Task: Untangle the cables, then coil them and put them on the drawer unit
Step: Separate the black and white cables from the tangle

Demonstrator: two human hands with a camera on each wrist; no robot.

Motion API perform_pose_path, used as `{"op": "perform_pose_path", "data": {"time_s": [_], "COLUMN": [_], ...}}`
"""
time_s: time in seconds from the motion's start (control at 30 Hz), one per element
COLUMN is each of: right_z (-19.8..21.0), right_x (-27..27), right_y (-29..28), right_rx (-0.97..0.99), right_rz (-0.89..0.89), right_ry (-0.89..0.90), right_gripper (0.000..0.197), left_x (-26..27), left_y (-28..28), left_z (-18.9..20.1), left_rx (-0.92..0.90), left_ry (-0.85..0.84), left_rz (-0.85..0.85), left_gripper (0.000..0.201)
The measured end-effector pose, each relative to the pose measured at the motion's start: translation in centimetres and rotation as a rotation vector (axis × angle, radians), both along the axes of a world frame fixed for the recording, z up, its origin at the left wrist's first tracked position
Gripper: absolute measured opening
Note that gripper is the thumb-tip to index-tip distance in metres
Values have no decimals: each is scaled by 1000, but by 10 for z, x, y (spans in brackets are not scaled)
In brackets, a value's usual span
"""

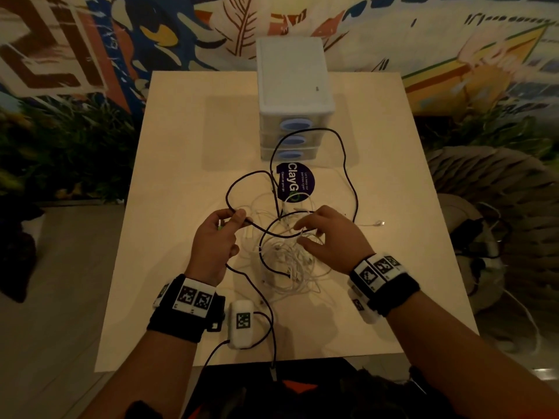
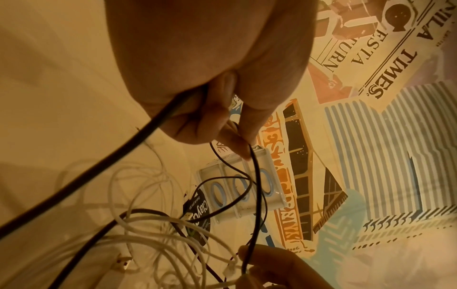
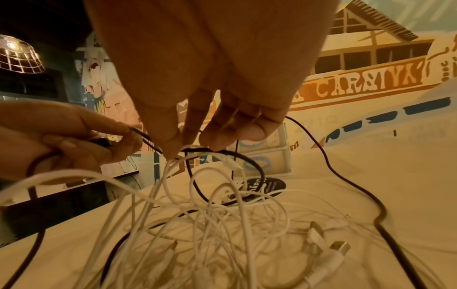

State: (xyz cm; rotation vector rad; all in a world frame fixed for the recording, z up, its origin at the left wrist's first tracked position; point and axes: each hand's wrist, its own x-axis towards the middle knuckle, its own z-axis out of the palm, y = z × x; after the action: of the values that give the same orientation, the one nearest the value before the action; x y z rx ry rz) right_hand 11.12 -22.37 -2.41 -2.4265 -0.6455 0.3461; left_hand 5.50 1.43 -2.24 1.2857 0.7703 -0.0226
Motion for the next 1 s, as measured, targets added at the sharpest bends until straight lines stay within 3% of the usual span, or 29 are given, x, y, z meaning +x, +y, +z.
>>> {"op": "perform_pose_path", "data": {"time_s": [0.13, 0.33, 0.43, 0.57, 0.67, 0.73, 0.87, 1.0], "right_z": [-2, -5, -4, 0, 3, 4, 8, 10], "right_x": [1, 4, 6, 12, 14, 14, 11, 12], "right_y": [1, -9, -10, -10, -7, -2, 7, 8], "right_rx": [-13, -17, -27, 14, -21, -43, -47, -54], "right_rz": [20, -2, 3, 2, 31, 43, 64, 114], "right_ry": [-11, 88, 110, 86, 17, -36, -89, -121], "right_gripper": [25, 48, 39, 15, 14, 19, 22, 23], "left_x": [-3, -6, -6, -9, -11, -10, -10, -6], "left_y": [0, 3, 2, 0, -3, -10, -39, -54], "left_z": [0, -3, -4, -7, -5, 4, 22, 20], "left_rx": [-25, -11, 89, 352, 660, 810, 862, 941], "left_ry": [-15, 4, 24, 34, 60, -17, -115, -144], "left_rz": [11, 58, 59, 75, -12, -128, -504, -528], "left_gripper": [16, 19, 29, 39, 41, 36, 32, 22]}}
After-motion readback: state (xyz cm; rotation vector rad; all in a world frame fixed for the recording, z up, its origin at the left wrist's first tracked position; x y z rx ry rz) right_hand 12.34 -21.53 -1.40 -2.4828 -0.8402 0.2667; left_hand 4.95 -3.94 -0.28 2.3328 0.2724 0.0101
